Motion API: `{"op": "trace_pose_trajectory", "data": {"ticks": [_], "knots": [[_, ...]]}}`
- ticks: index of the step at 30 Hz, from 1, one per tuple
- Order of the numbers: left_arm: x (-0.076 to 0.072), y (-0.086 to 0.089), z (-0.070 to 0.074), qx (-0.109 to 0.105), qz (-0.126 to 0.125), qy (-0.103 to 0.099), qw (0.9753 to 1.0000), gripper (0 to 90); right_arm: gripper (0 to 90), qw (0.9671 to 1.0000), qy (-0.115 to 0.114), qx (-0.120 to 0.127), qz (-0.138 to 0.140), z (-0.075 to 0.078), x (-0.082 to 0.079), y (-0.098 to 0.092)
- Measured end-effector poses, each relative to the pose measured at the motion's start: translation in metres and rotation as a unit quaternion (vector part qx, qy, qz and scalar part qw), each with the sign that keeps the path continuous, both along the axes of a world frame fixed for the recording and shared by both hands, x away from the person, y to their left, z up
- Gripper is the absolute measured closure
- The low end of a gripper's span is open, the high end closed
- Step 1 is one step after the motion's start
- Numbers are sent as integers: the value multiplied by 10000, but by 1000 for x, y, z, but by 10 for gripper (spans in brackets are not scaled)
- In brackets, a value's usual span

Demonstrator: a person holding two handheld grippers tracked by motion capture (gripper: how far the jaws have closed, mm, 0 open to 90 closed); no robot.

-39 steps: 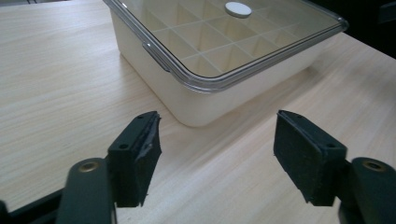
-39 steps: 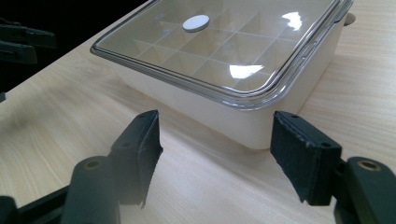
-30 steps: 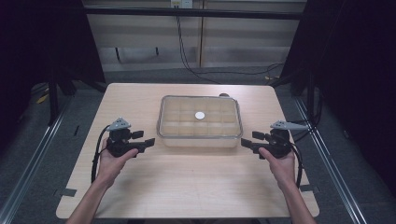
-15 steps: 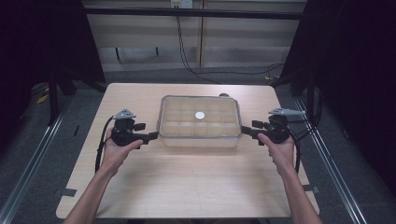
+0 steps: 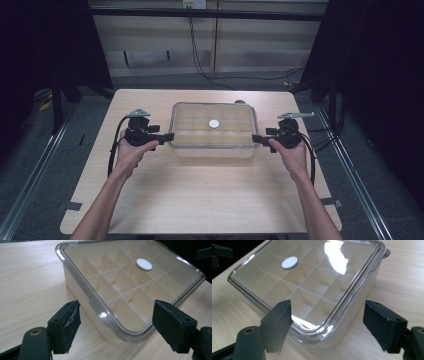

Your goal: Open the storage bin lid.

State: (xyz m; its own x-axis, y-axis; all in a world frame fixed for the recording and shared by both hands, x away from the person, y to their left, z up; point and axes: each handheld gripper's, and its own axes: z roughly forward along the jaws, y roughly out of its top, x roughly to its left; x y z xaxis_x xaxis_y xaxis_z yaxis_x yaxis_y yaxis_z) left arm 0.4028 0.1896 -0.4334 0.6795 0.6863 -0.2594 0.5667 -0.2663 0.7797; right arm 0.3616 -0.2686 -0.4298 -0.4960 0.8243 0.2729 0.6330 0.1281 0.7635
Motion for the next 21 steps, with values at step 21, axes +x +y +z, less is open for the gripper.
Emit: {"op": "trace_pose_trajectory", "data": {"ticks": [21], "knots": [[18,-17,-18,137,9,464,9988,175,208,9991,364,210,34,-16,22,7]]}}
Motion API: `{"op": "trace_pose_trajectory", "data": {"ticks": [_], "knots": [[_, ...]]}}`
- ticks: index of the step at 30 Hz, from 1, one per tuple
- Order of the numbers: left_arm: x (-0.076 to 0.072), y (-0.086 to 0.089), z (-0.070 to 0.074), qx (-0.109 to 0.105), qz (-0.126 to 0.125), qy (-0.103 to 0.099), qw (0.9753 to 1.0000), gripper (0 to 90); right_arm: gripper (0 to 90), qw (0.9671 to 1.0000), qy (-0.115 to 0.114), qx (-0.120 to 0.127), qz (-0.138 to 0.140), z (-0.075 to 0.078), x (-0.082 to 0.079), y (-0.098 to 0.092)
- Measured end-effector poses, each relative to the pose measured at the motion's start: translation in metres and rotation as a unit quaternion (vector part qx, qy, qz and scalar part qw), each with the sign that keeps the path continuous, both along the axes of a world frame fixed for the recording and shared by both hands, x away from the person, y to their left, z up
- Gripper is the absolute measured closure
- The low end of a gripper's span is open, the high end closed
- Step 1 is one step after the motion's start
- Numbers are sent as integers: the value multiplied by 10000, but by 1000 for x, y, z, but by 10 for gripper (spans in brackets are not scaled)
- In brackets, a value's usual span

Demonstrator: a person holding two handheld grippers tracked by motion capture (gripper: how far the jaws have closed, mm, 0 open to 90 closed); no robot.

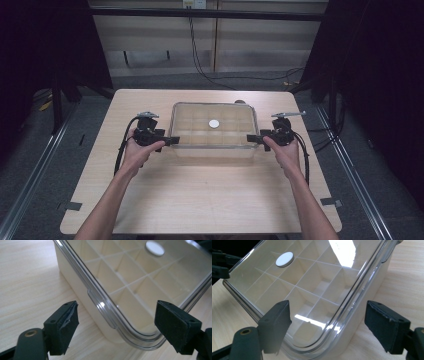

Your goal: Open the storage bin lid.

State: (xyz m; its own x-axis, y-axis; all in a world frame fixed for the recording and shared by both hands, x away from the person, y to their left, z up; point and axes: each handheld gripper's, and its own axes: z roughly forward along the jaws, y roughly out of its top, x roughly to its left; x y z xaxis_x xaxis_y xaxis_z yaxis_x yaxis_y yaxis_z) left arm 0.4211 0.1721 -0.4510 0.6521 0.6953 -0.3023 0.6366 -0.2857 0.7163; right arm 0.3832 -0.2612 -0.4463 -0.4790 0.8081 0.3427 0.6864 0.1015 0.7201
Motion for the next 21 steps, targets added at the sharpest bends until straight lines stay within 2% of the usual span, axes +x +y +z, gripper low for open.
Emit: {"op": "trace_pose_trajectory", "data": {"ticks": [5,6,10,13,17,21], "knots": [[4,-6,-2,-92,-45,145,9998,161,208,10000,-17,-23,39,2,3,3],[6,-10,0,7,-75,126,9999,162,182,10000,-31,52,27,2,6,5],[7,-16,4,150,-153,94,9997,194,173,10000,-7,79,-13,0,7,5],[10,-21,5,245,-187,112,9995,172,171,10000,17,-1,-7,-1,8,7],[13,-21,5,230,-277,220,9991,171,171,10000,56,-55,22,-2,9,7],[16,-21,3,127,-287,310,9990,167,171,9998,102,-142,46,-3,11,8]]}}
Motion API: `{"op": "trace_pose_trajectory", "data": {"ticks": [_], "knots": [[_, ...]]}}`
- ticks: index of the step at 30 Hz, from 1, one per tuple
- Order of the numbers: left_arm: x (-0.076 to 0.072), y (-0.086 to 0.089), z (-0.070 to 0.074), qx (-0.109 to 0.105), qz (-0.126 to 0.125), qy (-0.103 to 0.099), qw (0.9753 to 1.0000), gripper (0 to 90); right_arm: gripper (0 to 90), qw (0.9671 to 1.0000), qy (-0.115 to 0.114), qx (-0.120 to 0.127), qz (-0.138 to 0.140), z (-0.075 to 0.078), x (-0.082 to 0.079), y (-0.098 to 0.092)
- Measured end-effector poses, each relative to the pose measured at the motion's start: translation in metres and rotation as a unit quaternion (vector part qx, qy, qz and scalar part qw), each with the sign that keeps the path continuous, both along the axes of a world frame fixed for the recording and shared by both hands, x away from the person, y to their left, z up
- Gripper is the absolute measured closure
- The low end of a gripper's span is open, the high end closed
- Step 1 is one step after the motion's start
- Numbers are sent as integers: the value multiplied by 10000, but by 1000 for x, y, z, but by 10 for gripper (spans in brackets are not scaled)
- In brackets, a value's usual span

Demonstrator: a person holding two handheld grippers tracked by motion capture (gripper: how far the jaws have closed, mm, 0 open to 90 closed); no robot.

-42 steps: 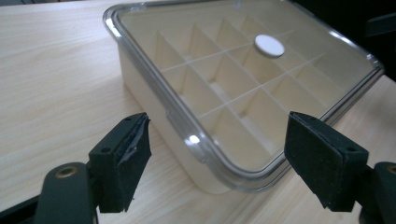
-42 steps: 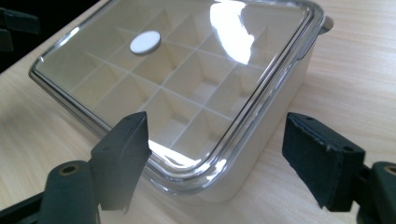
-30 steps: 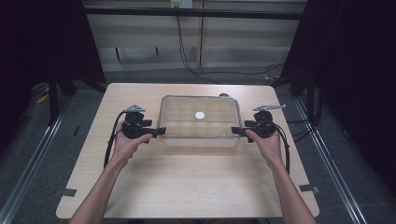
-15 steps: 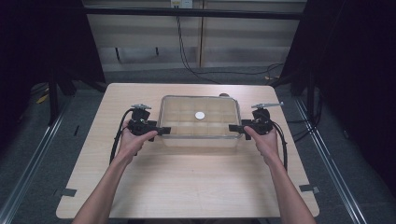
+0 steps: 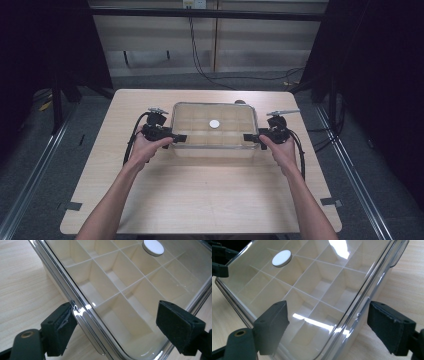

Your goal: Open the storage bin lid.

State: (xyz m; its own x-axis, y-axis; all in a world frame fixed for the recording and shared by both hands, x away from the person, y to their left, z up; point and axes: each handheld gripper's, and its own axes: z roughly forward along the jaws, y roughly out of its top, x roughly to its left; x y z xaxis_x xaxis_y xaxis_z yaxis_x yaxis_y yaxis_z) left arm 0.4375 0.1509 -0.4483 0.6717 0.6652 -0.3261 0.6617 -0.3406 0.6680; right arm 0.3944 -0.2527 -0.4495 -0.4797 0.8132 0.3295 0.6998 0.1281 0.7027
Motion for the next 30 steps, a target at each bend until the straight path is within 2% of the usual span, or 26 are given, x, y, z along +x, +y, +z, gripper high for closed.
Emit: {"op": "trace_pose_trajectory", "data": {"ticks": [2,4,7,10,14,15,18,22,25,30], "knots": [[3,-1,-3,-97,-18,54,9999,160,157,10000,17,-23,3,-2,2,2],[4,-1,-2,-88,-58,59,9999,162,145,10000,46,-15,-8,-2,3,3],[6,4,-2,-161,-97,124,9997,203,140,10000,35,-62,-32,-2,4,5],[5,7,-1,-160,-138,72,9998,231,132,9999,-38,-124,-56,-2,6,7],[4,8,-2,-219,-86,29,9997,260,128,9998,-83,-131,-150,-3,8,9],[4,10,-3,-349,8,61,9994,281,128,9997,-65,-143,-161,-3,8,9],[3,11,-3,-366,36,31,9993,306,131,9996,-22,-232,-146,-1,9,11],[1,11,-1,-405,86,-36,9991,310,149,9997,-11,-176,-189,-1,9,9],[1,11,1,-306,75,-73,9995,313,152,9997,4,-147,-196,-1,10,8],[0,11,2,-317,71,-90,9994,311,151,9996,-19,-138,-257,-1,10,9]]}}
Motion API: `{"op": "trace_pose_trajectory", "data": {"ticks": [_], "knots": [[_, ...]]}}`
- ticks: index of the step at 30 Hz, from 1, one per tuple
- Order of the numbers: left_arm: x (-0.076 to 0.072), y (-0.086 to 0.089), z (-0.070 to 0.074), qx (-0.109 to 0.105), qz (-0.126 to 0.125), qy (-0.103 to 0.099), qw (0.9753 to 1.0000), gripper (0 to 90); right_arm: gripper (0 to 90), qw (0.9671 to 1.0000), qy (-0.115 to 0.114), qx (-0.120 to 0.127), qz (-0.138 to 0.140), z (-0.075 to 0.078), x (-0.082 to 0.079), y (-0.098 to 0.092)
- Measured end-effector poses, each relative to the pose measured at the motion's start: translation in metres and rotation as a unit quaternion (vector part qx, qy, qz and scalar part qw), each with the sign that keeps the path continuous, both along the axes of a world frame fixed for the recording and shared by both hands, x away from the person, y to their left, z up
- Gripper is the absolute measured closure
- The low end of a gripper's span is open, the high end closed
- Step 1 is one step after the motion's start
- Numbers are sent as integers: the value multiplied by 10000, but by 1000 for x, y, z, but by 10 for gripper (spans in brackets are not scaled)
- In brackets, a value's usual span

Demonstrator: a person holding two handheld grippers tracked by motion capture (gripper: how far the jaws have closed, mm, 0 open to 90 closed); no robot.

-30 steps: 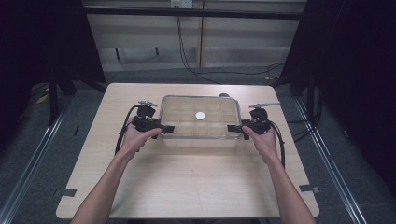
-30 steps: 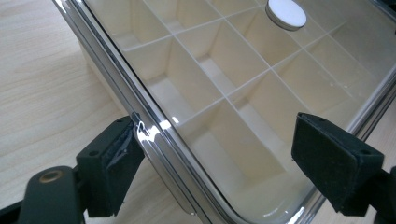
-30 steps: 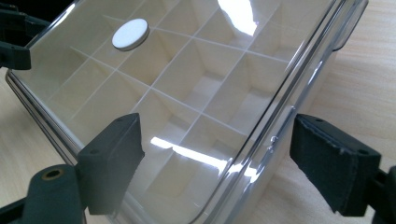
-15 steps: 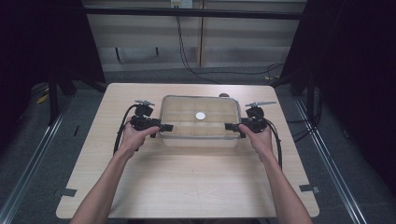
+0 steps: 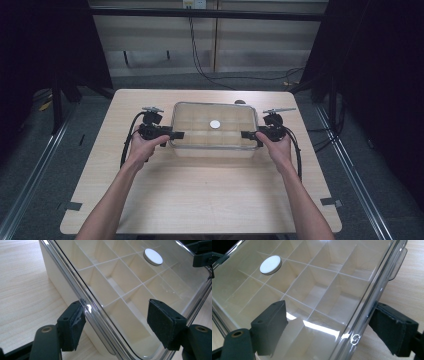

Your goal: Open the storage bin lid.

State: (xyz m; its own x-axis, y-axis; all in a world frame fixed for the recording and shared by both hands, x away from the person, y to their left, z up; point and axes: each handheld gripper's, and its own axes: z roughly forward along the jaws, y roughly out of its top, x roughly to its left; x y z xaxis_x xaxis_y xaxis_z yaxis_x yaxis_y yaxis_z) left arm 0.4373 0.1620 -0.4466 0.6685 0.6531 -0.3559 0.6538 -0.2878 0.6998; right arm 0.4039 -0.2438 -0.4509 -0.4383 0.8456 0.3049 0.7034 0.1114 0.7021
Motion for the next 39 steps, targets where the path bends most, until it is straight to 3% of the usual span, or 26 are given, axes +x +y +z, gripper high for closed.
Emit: {"op": "trace_pose_trajectory", "data": {"ticks": [9,14,19,24,27,28,29,39], "knots": [[-3,-1,0,55,-44,13,10000,285,150,9996,208,-147,-148,5,2,5],[-5,-3,0,39,-7,-17,10000,278,155,9994,199,-255,-146,9,-1,5],[-7,-2,4,109,-19,-200,9997,321,209,9999,-27,-29,-135,15,-5,-1],[-8,0,5,123,-37,-287,9995,370,263,9998,-126,1,-127,15,-6,-2],[-9,1,6,43,11,-353,9994,390,300,9986,-357,359,-130,14,-9,-7],[-9,1,6,43,11,-353,9994,403,300,9986,-357,359,-130,14,-9,-7],[-10,2,8,21,-3,-415,9991,418,349,9976,-448,510,-140,14,-11,-10],[-14,0,11,-138,-89,-434,9989,468,544,9965,-583,571,-193,18,-16,-17]]}}
